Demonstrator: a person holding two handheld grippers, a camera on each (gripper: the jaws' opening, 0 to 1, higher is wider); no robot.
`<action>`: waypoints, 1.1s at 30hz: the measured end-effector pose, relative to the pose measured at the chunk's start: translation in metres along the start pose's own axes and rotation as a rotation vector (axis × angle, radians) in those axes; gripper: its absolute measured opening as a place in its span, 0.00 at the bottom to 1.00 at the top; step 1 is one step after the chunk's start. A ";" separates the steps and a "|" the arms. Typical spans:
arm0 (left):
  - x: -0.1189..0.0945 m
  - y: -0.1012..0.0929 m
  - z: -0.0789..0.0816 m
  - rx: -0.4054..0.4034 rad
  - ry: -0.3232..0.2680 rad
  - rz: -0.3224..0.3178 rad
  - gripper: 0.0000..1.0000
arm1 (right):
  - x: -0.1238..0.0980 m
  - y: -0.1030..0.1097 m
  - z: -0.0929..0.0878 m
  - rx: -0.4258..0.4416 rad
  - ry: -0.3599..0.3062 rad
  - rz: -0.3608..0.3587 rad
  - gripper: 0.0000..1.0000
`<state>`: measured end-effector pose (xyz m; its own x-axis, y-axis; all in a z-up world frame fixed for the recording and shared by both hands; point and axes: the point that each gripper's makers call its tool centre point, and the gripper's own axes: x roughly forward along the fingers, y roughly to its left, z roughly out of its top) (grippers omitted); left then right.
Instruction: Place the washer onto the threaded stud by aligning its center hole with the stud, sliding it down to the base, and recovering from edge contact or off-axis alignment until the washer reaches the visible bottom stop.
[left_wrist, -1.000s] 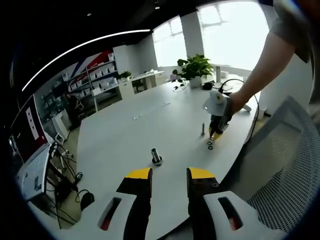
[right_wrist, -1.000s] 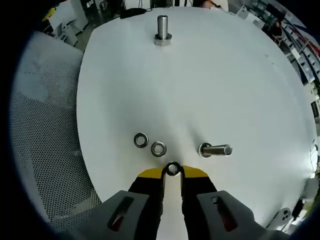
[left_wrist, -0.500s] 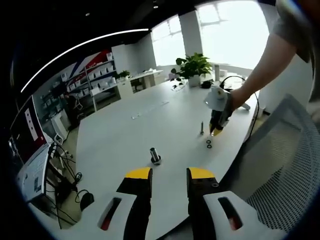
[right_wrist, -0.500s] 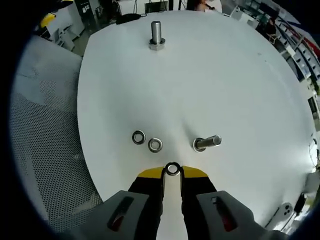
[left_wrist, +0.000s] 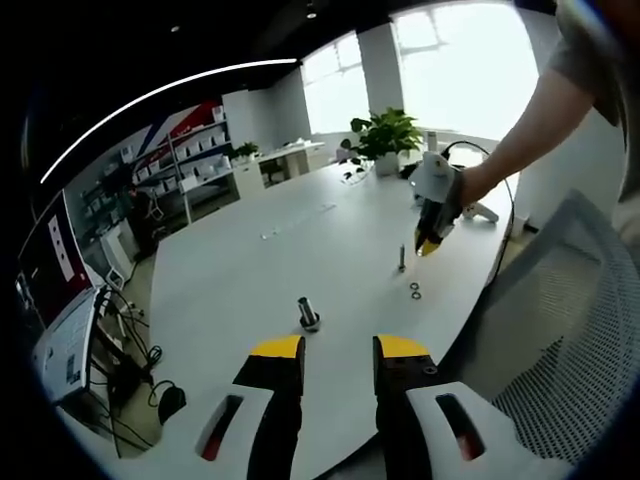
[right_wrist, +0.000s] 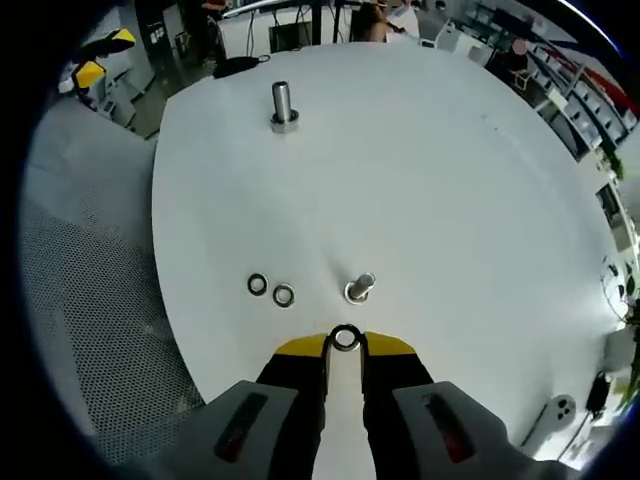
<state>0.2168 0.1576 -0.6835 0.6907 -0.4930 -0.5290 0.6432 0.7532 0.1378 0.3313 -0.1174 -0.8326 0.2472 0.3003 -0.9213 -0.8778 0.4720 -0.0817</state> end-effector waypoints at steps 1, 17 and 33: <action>0.000 0.000 0.000 0.001 0.000 0.000 0.25 | 0.000 0.000 0.001 0.000 -0.002 0.000 0.14; -0.001 0.001 0.000 0.008 -0.004 0.008 0.25 | -0.006 -0.006 0.017 -0.053 -0.018 -0.024 0.14; -0.001 0.000 -0.001 0.011 0.005 0.007 0.25 | -0.011 -0.010 0.036 -0.085 -0.055 -0.037 0.14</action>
<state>0.2161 0.1587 -0.6844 0.6934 -0.4861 -0.5319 0.6421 0.7518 0.1500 0.3521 -0.0956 -0.8083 0.3005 0.3303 -0.8948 -0.8987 0.4124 -0.1495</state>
